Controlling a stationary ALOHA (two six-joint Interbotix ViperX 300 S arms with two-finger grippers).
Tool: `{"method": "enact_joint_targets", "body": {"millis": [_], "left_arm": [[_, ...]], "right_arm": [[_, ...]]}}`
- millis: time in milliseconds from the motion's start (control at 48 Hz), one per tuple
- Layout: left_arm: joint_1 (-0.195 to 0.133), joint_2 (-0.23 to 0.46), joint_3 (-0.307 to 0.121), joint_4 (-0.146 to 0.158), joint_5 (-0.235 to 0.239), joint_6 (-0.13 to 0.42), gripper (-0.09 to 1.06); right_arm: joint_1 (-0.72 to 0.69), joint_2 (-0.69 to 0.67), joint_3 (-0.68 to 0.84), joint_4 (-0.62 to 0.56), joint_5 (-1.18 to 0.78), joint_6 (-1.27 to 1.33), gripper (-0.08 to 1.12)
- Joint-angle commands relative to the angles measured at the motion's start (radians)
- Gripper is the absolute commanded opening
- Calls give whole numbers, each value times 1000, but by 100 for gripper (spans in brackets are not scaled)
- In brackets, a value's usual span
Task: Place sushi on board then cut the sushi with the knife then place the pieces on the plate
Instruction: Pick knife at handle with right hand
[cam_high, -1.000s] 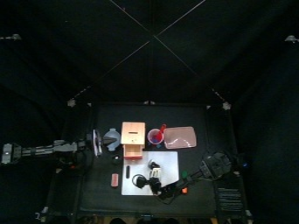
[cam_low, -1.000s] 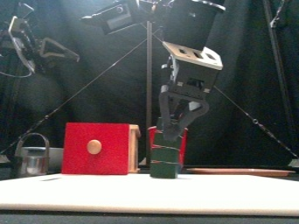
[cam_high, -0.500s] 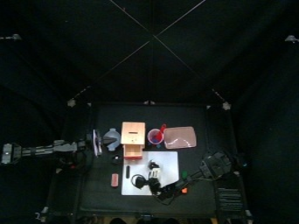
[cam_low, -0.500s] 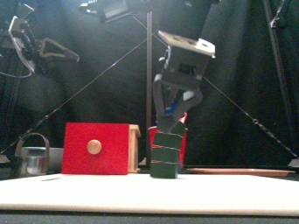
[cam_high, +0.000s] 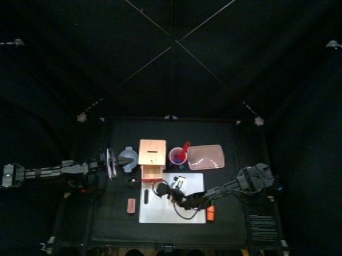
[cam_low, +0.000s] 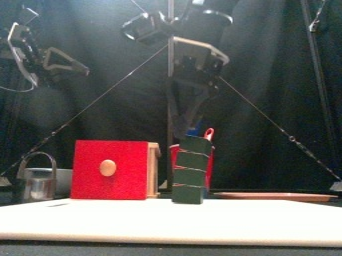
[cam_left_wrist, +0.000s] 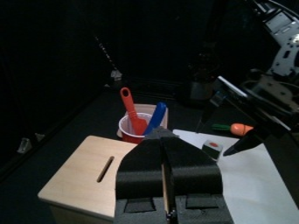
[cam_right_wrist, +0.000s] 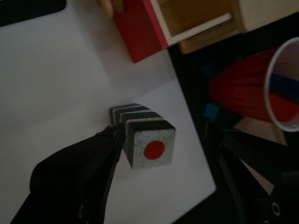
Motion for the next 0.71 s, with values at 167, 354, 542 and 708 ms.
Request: {"method": "enact_joint_targets", "body": {"millis": [167, 354, 542, 708], "left_arm": [[14, 3, 0, -14, -9, 0, 7], [23, 3, 0, -17, -9, 0, 7], [37, 3, 0, -18, -9, -2, 7], [38, 3, 0, -29, -9, -2, 7]], "right_arm": [[-51, -72, 67, 34, -48, 3, 102], [-54, -74, 94, 75, -110, 5, 102], [-58, -74, 98, 121, -126, -6, 101], [-55, -74, 91, 112, -127, -8, 99]]}}
